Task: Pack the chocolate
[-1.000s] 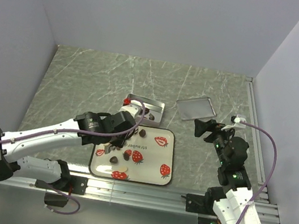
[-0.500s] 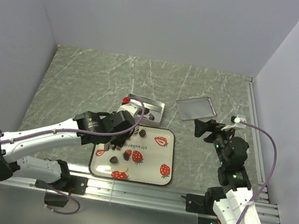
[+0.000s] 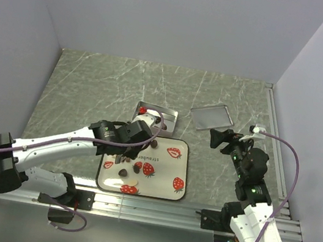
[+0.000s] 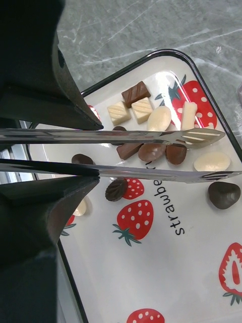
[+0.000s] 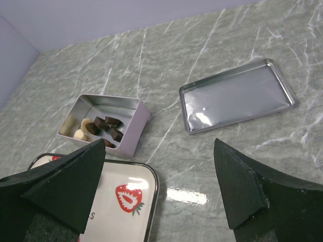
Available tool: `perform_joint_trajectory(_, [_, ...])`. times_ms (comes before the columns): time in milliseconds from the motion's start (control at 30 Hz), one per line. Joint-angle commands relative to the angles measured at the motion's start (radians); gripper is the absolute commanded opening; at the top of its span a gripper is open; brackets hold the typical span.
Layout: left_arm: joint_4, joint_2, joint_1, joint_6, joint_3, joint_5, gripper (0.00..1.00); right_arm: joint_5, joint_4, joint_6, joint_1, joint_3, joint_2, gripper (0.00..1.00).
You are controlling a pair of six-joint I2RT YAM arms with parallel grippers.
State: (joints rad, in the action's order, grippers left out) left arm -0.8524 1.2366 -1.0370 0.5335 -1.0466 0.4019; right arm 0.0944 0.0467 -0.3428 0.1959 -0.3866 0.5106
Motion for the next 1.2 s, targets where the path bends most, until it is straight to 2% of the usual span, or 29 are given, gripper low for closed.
perform_joint_trajectory(0, [0.01,0.009,0.005,-0.024,-0.053,0.023,0.46,-0.01,0.015,0.008,-0.004,0.003,-0.02,0.94])
perform_joint_trajectory(167, [-0.033,0.047,0.005,-0.021,-0.075,0.067,0.45,-0.01,0.013,0.008,-0.004,0.005,-0.027,0.94])
perform_joint_trajectory(667, [-0.071,0.162,-0.031,-0.055,-0.164,0.077,0.43,-0.015,0.005,0.01,-0.006,0.002,-0.046,0.94])
perform_joint_trajectory(1167, [-0.108,0.172,-0.055,-0.047,-0.208,0.11,0.29,-0.027,-0.007,0.011,-0.006,0.003,-0.067,0.94])
